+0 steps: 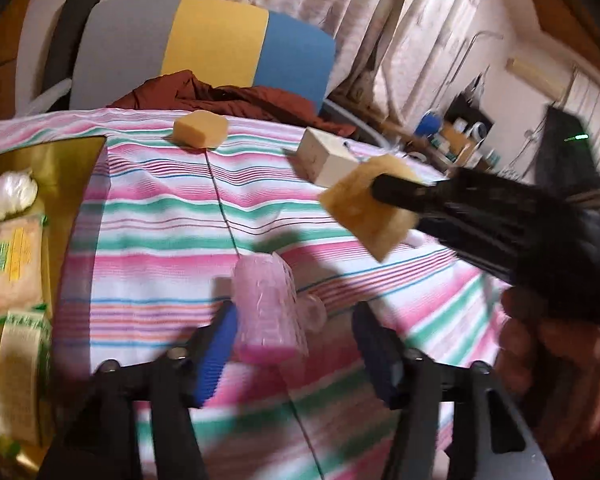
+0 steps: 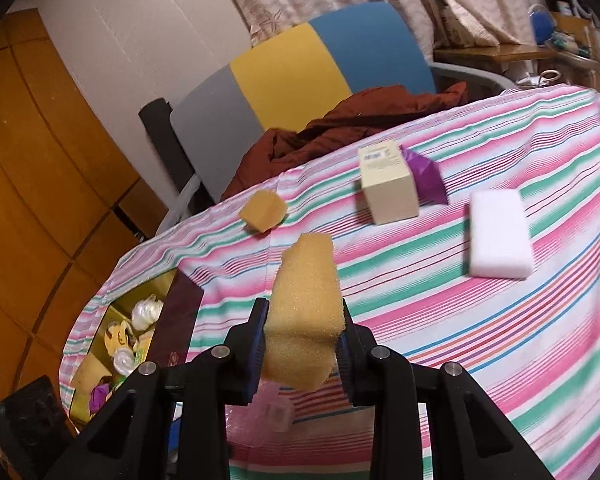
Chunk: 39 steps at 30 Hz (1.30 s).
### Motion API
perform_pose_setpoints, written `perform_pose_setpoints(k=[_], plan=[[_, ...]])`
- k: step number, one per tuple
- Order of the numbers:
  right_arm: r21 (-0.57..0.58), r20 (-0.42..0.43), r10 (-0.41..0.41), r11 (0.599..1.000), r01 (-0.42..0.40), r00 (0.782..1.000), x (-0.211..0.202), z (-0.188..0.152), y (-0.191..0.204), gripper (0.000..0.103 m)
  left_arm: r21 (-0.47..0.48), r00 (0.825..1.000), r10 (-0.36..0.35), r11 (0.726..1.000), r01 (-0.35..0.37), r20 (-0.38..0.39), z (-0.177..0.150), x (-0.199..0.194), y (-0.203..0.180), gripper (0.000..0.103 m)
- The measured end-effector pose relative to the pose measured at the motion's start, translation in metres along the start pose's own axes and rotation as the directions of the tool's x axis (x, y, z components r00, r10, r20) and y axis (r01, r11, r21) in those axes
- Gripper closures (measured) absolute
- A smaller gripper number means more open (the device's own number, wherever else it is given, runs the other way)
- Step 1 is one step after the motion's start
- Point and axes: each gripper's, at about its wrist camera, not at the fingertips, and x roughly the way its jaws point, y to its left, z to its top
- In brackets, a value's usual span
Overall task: Organize objects
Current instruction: 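Carry the pink curler and yellow sponge over the gold tray and open both tools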
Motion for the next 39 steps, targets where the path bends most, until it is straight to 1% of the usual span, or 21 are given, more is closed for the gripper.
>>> perform_pose_setpoints(k=[2, 3, 5, 6, 7, 9, 10, 11, 13, 17, 21, 26, 30, 34, 35, 38, 39], plan=[[0.009, 0.006, -0.002, 1.0, 0.002, 1.0, -0.004, 0.001, -0.004, 0.072, 0.027, 0.997, 0.075, 0.997, -0.075, -0.016, 0.004, 0.013, -0.005, 0.04], [0.013, 0.007, -0.004, 1.0, 0.004, 1.0, -0.005, 0.001, -0.005, 0.072, 0.039, 0.995, 0.097, 0.995, -0.096, -0.028, 0.004, 0.019, -0.006, 0.04], [0.021, 0.007, -0.003, 1.0, 0.003, 1.0, -0.006, 0.0, -0.009, 0.072, 0.063, 0.991, 0.118, 0.992, -0.113, -0.067, 0.002, 0.033, -0.006, 0.038], [0.025, 0.004, -0.001, 1.0, 0.001, 1.0, -0.006, 0.0, -0.01, 0.072, 0.07, 0.992, 0.103, 0.993, -0.099, -0.066, -0.001, 0.038, -0.007, 0.037], [0.03, 0.0, 0.001, 1.0, -0.001, 1.0, -0.006, 0.0, -0.012, 0.072, 0.086, 0.993, 0.109, 0.991, -0.104, -0.049, -0.002, 0.037, -0.009, 0.037], [0.041, -0.012, 0.009, 0.999, -0.008, 1.0, -0.003, -0.002, -0.014, 0.072, 0.127, 0.993, 0.109, 0.986, -0.104, -0.034, -0.007, 0.037, -0.014, 0.042], [0.042, -0.016, 0.011, 0.999, -0.01, 1.0, -0.002, -0.003, -0.014, 0.072, 0.134, 0.995, 0.098, 0.987, -0.093, -0.028, -0.008, 0.036, -0.015, 0.05], [0.039, -0.017, 0.009, 0.999, -0.009, 1.0, -0.002, -0.003, -0.014, 0.072, 0.137, 0.995, 0.092, 0.987, -0.088, -0.025, -0.01, 0.034, -0.016, 0.063], [0.033, -0.019, 0.012, 0.999, -0.011, 1.0, -0.001, -0.004, -0.012, 0.072, 0.131, 0.997, 0.077, 0.989, -0.073, -0.024, -0.014, 0.028, -0.015, 0.065], [0.022, -0.027, 0.021, 1.0, -0.021, 0.999, 0.001, -0.008, -0.005, 0.072, 0.102, 0.999, 0.048, 0.994, -0.048, 0.007, -0.018, 0.005, -0.01, 0.067], [0.003, -0.044, 0.047, 0.999, -0.047, 0.998, 0.005, -0.013, 0.01, 0.072, 0.06, 0.998, 0.032, 0.998, -0.035, 0.06, -0.015, -0.027, 0.0, 0.067], [-0.03, -0.07, 0.099, 0.994, -0.101, 0.993, 0.015, -0.013, 0.04, 0.072, -0.01, 0.991, 0.043, 0.999, -0.042, 0.13, -0.009, -0.065, 0.028, 0.067], [-0.09, -0.089, 0.148, 0.984, -0.156, 0.985, 0.023, -0.012, 0.078, 0.072, -0.08, 0.981, 0.087, 0.994, -0.074, 0.173, -0.004, -0.094, 0.059, 0.067], [-0.146, -0.121, 0.187, 0.968, -0.203, 0.975, 0.039, -0.014, 0.117, 0.072, -0.134, 0.963, 0.166, 0.981, -0.14, 0.211, -0.004, -0.117, 0.093, 0.067], [-0.164, -0.129, 0.192, 0.964, -0.212, 0.973, 0.043, -0.016, 0.127, 0.072, -0.16, 0.956, 0.195, 0.974, -0.162, 0.221, -0.004, -0.125, 0.105, 0.067], [-0.217, -0.156, 0.203, 0.948, -0.234, 0.967, 0.057, -0.019, 0.158, 0.072, -0.227, 0.944, 0.243, 0.955, -0.192, 0.223, -0.003, -0.133, 0.134, 0.067], [-0.24, -0.164, 0.2, 0.942, -0.235, 0.966, 0.063, -0.021, 0.168, 0.072, -0.253, 0.938, 0.269, 0.944, -0.212, 0.218, -0.002, -0.135, 0.146, 0.067]])
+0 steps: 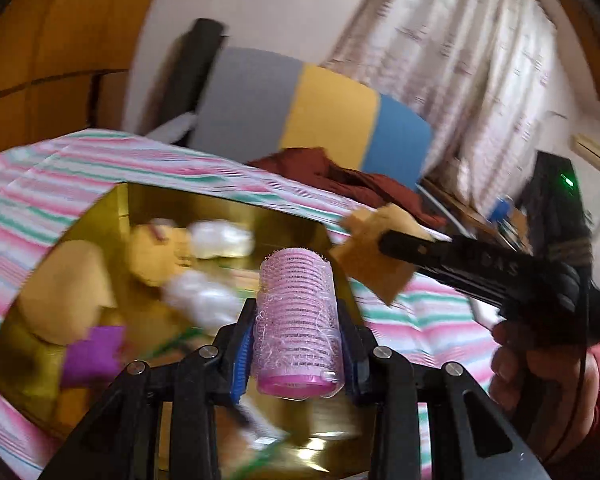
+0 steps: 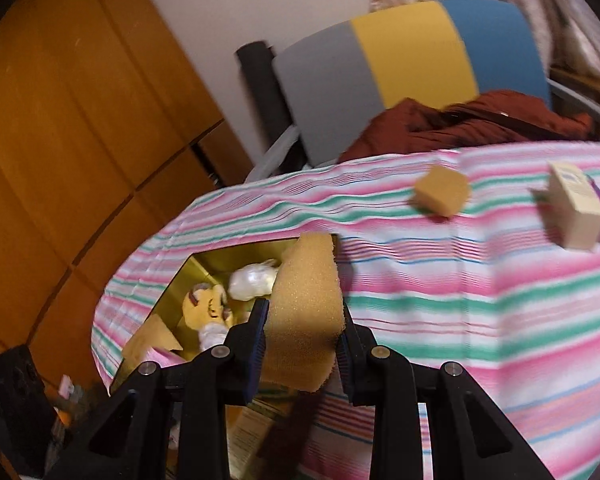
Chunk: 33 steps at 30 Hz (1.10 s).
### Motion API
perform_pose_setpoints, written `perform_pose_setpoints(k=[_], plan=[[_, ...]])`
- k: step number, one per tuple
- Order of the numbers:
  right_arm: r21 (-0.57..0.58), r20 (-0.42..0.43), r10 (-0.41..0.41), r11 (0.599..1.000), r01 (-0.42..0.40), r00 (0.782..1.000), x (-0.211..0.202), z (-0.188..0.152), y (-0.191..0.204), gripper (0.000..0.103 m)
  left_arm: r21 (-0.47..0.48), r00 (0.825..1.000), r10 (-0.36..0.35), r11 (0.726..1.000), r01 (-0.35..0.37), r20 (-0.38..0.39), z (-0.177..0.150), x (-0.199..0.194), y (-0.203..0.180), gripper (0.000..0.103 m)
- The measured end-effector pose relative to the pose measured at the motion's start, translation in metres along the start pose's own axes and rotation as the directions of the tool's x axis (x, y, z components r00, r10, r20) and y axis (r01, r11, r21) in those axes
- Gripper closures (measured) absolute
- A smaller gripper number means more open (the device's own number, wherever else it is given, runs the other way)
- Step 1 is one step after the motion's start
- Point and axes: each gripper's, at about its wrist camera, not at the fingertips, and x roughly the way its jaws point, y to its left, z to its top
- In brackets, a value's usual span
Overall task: Organize objects
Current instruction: 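Carry the pink curler and yellow sponge over the gold tray and open both tools, then move the right tool to the white foam block and grasp it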
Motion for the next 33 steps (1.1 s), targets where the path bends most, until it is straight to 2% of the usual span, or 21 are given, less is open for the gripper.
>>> perform_pose_setpoints(k=[3, 4, 5, 6, 9, 12, 14, 16, 21, 26, 29, 33], plan=[[-0.05, -0.035, -0.052, 0.997, 0.05, 0.998, 0.023, 0.002, 0.018, 0.067, -0.015, 0.998, 0.056, 0.998, -0.056, -0.001, 0.005, 0.004, 0.02, 0.067], [-0.052, -0.044, -0.068, 0.997, 0.065, 0.997, 0.028, 0.002, 0.018, 0.062, -0.02, 0.998, 0.069, 0.997, -0.069, -0.01, 0.006, 0.006, 0.026, 0.067], [-0.046, -0.049, -0.08, 0.996, 0.077, 0.996, 0.03, 0.001, 0.019, 0.049, -0.03, 0.997, 0.081, 0.996, -0.081, -0.017, 0.005, 0.005, 0.034, 0.067], [-0.029, -0.043, -0.077, 0.997, 0.075, 0.996, 0.03, 0.0, 0.019, 0.042, -0.043, 0.995, 0.094, 0.995, -0.095, -0.018, 0.004, 0.006, 0.041, 0.067], [0.002, -0.011, -0.07, 0.998, 0.07, 0.997, 0.019, -0.006, 0.016, 0.032, -0.067, 0.992, 0.121, 0.99, -0.123, -0.041, 0.003, 0.012, 0.051, 0.067], [0.027, 0.005, -0.069, 0.997, 0.069, 0.998, 0.009, -0.011, 0.011, 0.029, -0.068, 0.988, 0.134, 0.988, -0.139, -0.077, 0.001, 0.017, 0.055, 0.066], [0.061, 0.01, -0.068, 0.996, 0.067, 0.998, 0.001, -0.016, 0.004, 0.028, -0.069, 0.986, 0.148, 0.986, -0.153, -0.076, 0.002, 0.017, 0.054, 0.05], [0.093, 0.013, -0.058, 0.994, 0.057, 0.998, -0.004, -0.019, -0.003, 0.028, -0.077, 0.984, 0.168, 0.982, -0.172, -0.052, 0.003, 0.01, 0.051, 0.044], [0.129, 0.017, -0.071, 0.989, 0.069, 0.997, -0.016, -0.028, -0.017, 0.026, -0.109, 0.965, 0.259, 0.961, -0.252, 0.051, 0.01, -0.012, 0.05, 0.039], [0.156, 0.023, -0.088, 0.984, 0.083, 0.996, -0.025, -0.031, -0.028, 0.025, -0.145, 0.953, 0.283, 0.953, -0.267, 0.108, 0.015, -0.025, 0.051, 0.038], [0.167, 0.029, -0.101, 0.981, 0.094, 0.994, -0.031, -0.032, -0.035, 0.025, -0.152, 0.959, 0.261, 0.958, -0.243, 0.111, 0.016, -0.026, 0.045, 0.038], [0.175, 0.031, -0.129, 0.977, 0.121, 0.991, -0.039, -0.034, -0.045, 0.024, -0.107, 0.975, 0.204, 0.975, -0.194, 0.089, 0.012, -0.022, 0.025, 0.038]])
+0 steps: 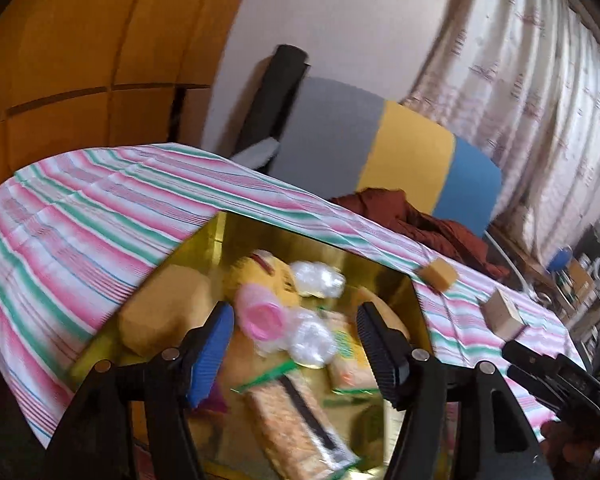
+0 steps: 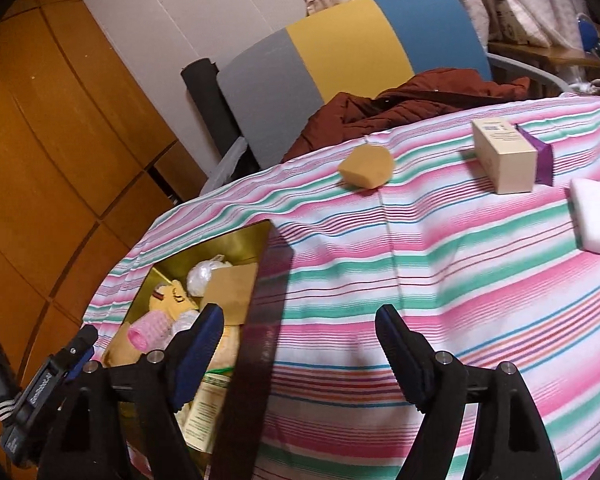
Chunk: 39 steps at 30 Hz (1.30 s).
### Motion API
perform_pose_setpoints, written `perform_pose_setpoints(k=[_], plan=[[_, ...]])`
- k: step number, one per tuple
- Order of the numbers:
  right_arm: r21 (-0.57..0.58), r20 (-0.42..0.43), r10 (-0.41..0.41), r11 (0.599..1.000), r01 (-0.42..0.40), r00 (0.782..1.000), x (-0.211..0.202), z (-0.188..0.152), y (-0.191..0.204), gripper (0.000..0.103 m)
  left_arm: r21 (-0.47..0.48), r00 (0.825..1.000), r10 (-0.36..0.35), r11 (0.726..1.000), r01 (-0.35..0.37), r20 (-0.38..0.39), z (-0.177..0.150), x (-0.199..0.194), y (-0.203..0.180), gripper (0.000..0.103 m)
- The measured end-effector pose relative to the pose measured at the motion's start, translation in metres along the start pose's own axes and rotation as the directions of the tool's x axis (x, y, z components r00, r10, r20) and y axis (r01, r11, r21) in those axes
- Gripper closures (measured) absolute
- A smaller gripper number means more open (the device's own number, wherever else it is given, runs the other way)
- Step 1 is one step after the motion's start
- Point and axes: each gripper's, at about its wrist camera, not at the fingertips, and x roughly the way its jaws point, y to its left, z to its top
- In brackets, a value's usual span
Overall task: Organize objects
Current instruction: 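Move the right tool to the white foam block and grasp it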
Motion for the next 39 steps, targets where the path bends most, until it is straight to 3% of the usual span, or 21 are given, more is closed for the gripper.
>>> perform_pose_setpoints(k=[7, 18, 26, 32, 39], plan=[[0.023, 0.001, -0.059, 0.998, 0.059, 0.998, -0.01, -0.001, -0.028, 0.023, 0.119, 0.982, -0.147, 0.98, 0.16, -0.115, -0.024, 0.004, -0.054, 0.038], [0.053, -0.016, -0.169, 0.984, 0.169, 0.986, -0.023, -0.005, -0.085, 0.023, 0.234, 0.919, -0.284, 0.907, 0.349, -0.273, -0.071, 0.0, -0.128, 0.038], [0.091, 0.01, -0.292, 0.953, 0.29, 0.956, -0.04, 0.004, -0.136, 0.023, 0.255, 0.891, -0.287, 0.887, 0.386, -0.351, -0.09, 0.011, -0.156, 0.037], [0.148, 0.05, -0.406, 0.906, 0.396, 0.912, -0.05, 0.031, -0.18, 0.023, 0.26, 0.884, -0.274, 0.885, 0.385, -0.378, -0.094, 0.019, -0.167, 0.037], [0.191, 0.025, -0.463, 0.872, 0.451, 0.886, -0.031, 0.07, -0.221, 0.023, 0.292, 0.881, -0.244, 0.879, 0.378, -0.406, -0.091, 0.036, -0.186, 0.037]])
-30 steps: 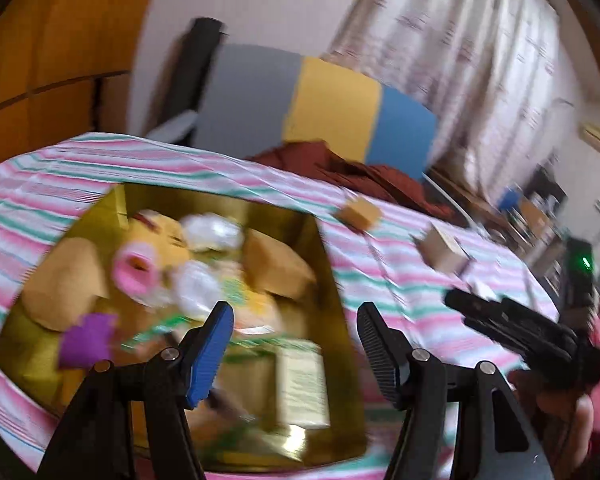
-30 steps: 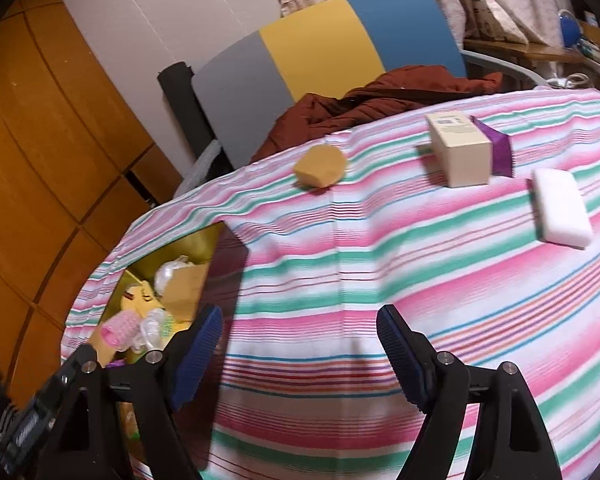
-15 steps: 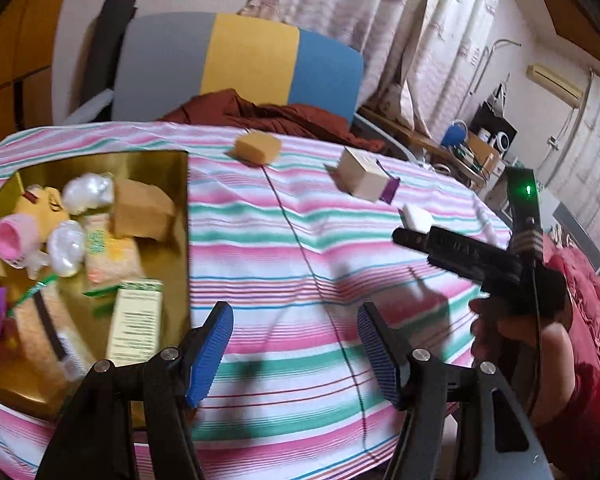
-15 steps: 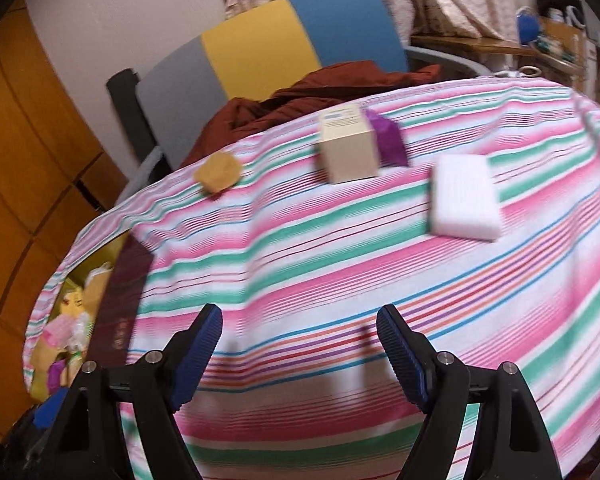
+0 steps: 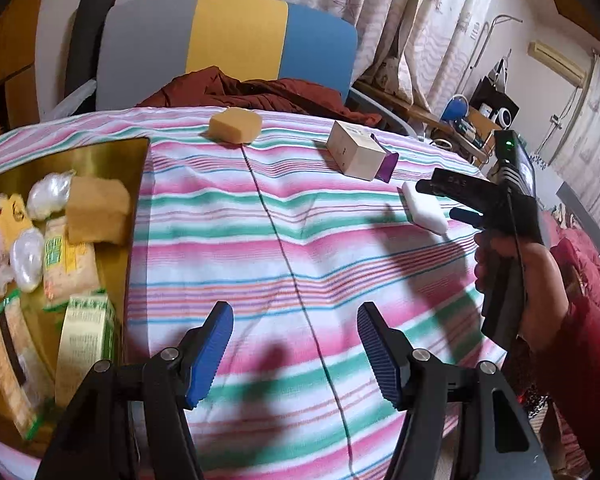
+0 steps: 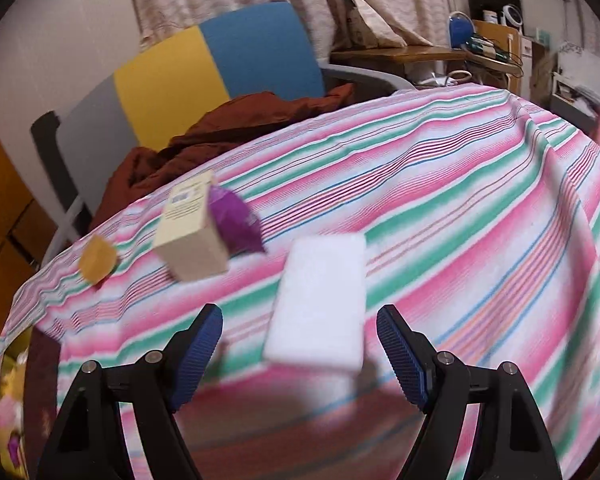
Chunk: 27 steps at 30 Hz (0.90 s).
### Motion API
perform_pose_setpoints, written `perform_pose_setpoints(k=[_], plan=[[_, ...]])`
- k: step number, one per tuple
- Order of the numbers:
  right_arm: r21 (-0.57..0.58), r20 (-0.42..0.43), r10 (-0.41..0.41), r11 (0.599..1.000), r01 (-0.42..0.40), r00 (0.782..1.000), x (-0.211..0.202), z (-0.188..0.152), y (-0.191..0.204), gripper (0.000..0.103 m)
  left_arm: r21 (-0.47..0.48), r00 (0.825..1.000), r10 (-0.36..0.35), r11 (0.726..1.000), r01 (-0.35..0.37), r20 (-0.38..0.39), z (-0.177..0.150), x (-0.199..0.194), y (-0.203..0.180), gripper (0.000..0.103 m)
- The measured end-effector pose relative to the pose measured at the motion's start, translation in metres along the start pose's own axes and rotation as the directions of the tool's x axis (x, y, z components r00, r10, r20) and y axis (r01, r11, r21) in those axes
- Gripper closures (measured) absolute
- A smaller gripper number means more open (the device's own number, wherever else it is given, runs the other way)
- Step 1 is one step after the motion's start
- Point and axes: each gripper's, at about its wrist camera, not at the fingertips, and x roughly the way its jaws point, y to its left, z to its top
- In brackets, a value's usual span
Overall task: Organize objects
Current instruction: 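Move the right tool to the white foam block and grasp it, then grasp the small yellow sponge with the left tool while the right tool holds the foam block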
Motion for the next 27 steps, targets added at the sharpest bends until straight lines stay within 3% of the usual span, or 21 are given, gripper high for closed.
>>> perform_pose_setpoints(k=[4, 6, 11, 19, 23, 27], plan=[[-0.01, -0.012, -0.051, 0.999, 0.051, 0.999, 0.022, 0.006, -0.003, 0.027, 0.027, 1.0, 0.019, 0.999, -0.018, -0.007, 0.015, 0.009, -0.002, 0.037], [-0.026, -0.018, -0.058, 0.998, 0.058, 0.998, 0.028, 0.001, -0.003, 0.043, 0.04, 0.999, 0.035, 0.999, -0.035, -0.011, 0.027, 0.017, -0.001, 0.037], [-0.034, 0.026, -0.045, 0.998, 0.045, 0.999, 0.026, -0.01, -0.004, 0.046, 0.039, 0.997, 0.075, 0.997, -0.074, -0.024, 0.061, 0.041, 0.005, 0.037], [-0.025, 0.048, -0.029, 0.999, 0.03, 0.998, 0.027, -0.013, -0.005, 0.046, -0.036, 0.987, 0.148, 0.988, -0.15, -0.066, 0.134, 0.107, 0.024, 0.02], [-0.018, 0.055, -0.02, 1.0, 0.021, 0.998, 0.029, -0.013, -0.007, 0.046, -0.067, 0.976, 0.208, 0.975, -0.212, -0.066, 0.162, 0.135, 0.036, 0.02], [-0.012, 0.062, -0.012, 1.0, 0.013, 0.998, 0.03, -0.013, -0.009, 0.046, -0.026, 0.959, 0.281, 0.959, -0.282, -0.024, 0.186, 0.159, 0.043, 0.019]])
